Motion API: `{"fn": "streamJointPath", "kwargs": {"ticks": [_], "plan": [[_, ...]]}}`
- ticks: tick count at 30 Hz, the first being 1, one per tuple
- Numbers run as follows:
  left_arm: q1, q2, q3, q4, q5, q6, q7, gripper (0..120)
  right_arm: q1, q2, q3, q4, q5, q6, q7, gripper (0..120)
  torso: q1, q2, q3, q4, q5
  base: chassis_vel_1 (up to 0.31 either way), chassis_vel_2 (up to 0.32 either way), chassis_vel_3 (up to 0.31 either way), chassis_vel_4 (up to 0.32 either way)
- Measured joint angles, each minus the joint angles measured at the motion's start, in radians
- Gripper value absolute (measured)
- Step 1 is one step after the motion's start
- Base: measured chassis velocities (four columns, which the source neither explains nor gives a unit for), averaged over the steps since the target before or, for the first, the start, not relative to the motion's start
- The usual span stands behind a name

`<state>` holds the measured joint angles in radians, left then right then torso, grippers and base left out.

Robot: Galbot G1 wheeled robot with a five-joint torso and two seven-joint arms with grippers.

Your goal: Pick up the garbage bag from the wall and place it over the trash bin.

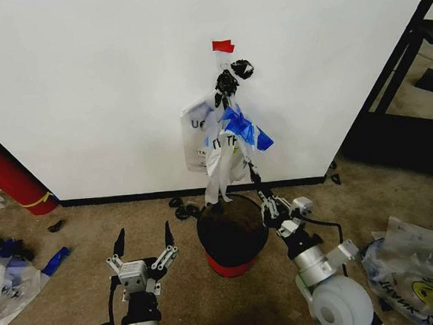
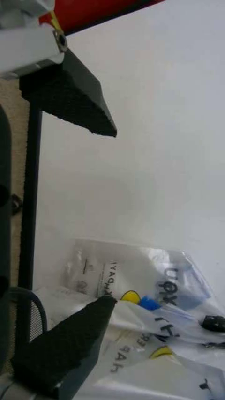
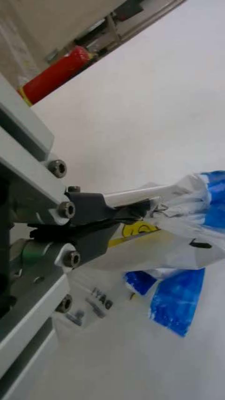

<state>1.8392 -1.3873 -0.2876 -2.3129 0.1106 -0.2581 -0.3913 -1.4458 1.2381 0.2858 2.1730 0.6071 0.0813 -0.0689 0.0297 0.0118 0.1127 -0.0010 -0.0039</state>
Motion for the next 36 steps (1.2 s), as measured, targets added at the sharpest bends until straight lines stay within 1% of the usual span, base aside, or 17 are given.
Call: {"fn": "streamJointPath", "kwargs": {"ticks": [3,5,7,11,15,19,23,27,29,35,36], "plan": [[0.000,0.003,0.000,-0.002,-0.002,0.000,0.000,100,-0.051,-0.005,0.014,0.019,-0.044,0.023,-0.018,0,0.000,0.000,0.000,0.0000,0.0000,0.000,0.000,0.000,0.000],[-0.006,0.006,0.001,-0.001,-0.004,0.000,0.000,100,-0.129,-0.008,0.028,0.030,-0.109,0.070,-0.052,0,0.000,0.000,0.000,-0.0002,-0.0001,0.000,0.000,0.000,0.000],[-0.007,0.007,0.002,0.000,-0.005,0.000,0.000,100,-0.154,-0.008,0.031,0.030,-0.130,0.086,-0.061,0,0.000,0.000,0.000,-0.0001,0.0000,0.000,0.000,0.000,0.000],[-0.010,0.014,0.001,0.003,-0.015,0.000,0.000,100,-0.265,-0.003,0.042,0.021,-0.212,0.157,-0.095,0,0.000,0.000,0.000,-0.0003,0.0000,0.000,0.000,0.000,0.000],[-0.011,0.017,0.000,0.004,-0.020,0.000,0.000,100,-0.308,0.002,0.044,0.017,-0.234,0.188,-0.106,0,0.000,0.000,0.000,-0.0001,0.0000,0.000,0.000,0.000,0.000],[-0.015,0.020,0.000,0.009,-0.026,0.001,0.000,100,-0.375,0.013,0.045,0.001,-0.285,0.262,-0.131,0,0.000,0.000,0.000,-0.0001,-0.0001,0.000,0.000,0.000,0.000],[-0.018,0.021,0.000,0.012,-0.027,0.002,0.000,100,-0.396,0.019,0.049,-0.005,-0.296,0.291,-0.141,0,0.000,0.000,0.000,-0.0001,-0.0001,0.000,0.000,0.000,0.000],[-0.028,0.023,0.001,0.019,-0.033,0.007,0.001,100,-0.449,0.034,0.062,-0.028,-0.312,0.379,-0.174,0,0.000,0.000,0.000,-0.0002,-0.0001,0.000,0.000,0.000,0.000],[-0.029,0.023,0.001,0.019,-0.034,0.008,0.001,100,-0.454,0.036,0.063,-0.030,-0.312,0.386,-0.176,0,0.000,0.000,0.000,-0.0002,-0.0001,0.000,0.000,0.000,0.000],[-0.033,0.027,0.000,0.020,-0.037,0.013,0.002,100,-0.500,0.042,0.075,-0.051,-0.345,0.472,-0.180,0,0.000,0.000,0.000,-0.0001,-0.0001,0.000,0.000,0.000,0.000],[-0.033,0.027,0.000,0.020,-0.037,0.013,0.002,100,-0.500,0.042,0.075,-0.051,-0.345,0.472,-0.180,0,0.000,0.000,0.000,-0.0001,-0.0001,0.000,0.000,0.000,0.000]]}}
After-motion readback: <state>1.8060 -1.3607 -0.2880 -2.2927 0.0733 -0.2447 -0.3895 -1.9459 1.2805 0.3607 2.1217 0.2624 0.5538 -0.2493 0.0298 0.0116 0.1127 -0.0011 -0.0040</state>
